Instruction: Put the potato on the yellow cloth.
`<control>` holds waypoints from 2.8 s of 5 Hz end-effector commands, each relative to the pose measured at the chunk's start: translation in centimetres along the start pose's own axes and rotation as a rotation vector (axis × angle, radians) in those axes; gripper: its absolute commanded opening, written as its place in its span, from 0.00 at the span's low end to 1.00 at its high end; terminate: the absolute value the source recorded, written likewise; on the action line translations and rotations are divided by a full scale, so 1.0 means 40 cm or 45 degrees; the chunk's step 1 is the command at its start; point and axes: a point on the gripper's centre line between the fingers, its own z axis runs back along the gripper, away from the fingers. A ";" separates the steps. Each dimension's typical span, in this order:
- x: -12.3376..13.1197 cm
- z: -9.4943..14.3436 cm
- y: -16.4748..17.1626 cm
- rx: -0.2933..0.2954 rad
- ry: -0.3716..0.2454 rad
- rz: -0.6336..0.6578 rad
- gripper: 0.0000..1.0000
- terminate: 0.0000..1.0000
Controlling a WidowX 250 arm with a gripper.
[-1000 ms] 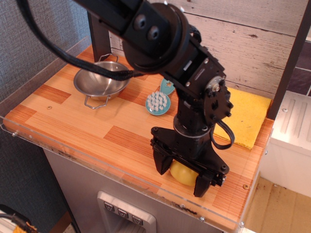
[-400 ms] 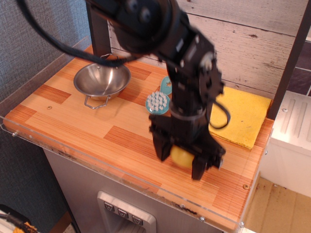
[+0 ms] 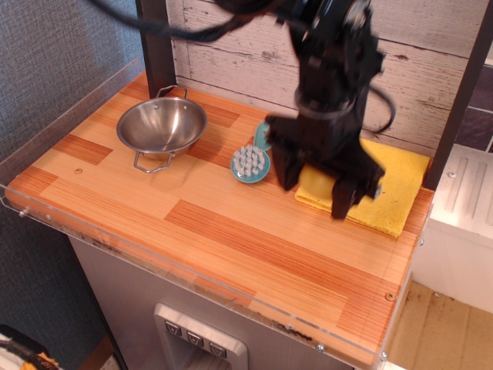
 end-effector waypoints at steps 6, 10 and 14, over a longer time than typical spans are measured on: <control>0.092 0.010 0.021 0.023 -0.008 0.081 1.00 0.00; -0.024 0.072 0.163 0.062 0.078 0.114 1.00 0.00; -0.020 0.045 0.179 0.029 0.091 0.067 1.00 1.00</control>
